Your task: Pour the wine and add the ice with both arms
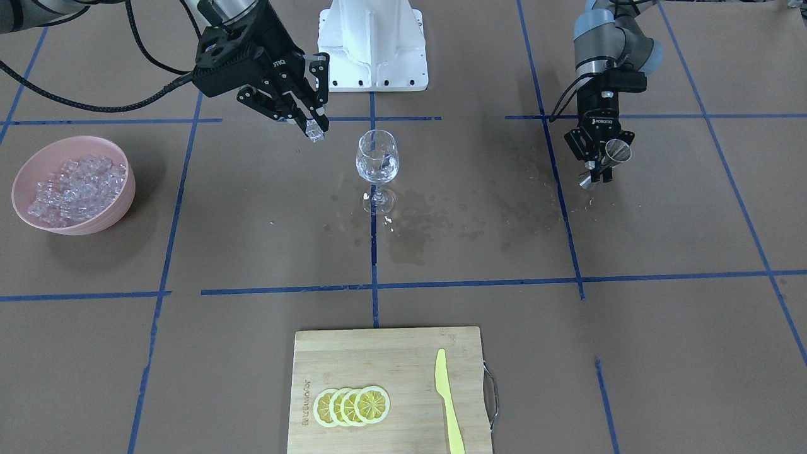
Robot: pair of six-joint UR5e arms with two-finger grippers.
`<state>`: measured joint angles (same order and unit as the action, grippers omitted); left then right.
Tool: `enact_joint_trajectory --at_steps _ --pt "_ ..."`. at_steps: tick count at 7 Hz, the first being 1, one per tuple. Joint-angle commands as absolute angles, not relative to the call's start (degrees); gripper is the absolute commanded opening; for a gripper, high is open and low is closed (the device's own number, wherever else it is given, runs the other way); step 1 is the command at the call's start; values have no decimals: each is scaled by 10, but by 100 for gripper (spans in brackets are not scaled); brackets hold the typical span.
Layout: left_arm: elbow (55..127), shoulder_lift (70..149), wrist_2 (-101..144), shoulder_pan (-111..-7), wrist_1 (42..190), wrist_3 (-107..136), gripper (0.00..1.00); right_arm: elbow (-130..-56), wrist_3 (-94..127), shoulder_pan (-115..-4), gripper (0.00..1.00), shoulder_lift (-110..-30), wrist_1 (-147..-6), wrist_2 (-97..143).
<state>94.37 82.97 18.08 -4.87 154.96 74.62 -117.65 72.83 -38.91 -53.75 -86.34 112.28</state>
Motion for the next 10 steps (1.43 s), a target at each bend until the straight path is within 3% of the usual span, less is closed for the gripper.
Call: enact_joint_trajectory --at_steps 1,5,7,10 --pt "912 856 161 -40 1550 747 0 -1176 729 -382 0 -534 -863 1115" --pt "902 867 159 -38 1549 747 0 -1177 729 -372 0 -530 -863 1101" --pt "901 867 159 -38 1547 741 13 -1177 729 -365 0 -528 -863 1096" --pt "892 867 159 -38 1547 741 21 -1177 729 -361 0 -526 -863 1094"
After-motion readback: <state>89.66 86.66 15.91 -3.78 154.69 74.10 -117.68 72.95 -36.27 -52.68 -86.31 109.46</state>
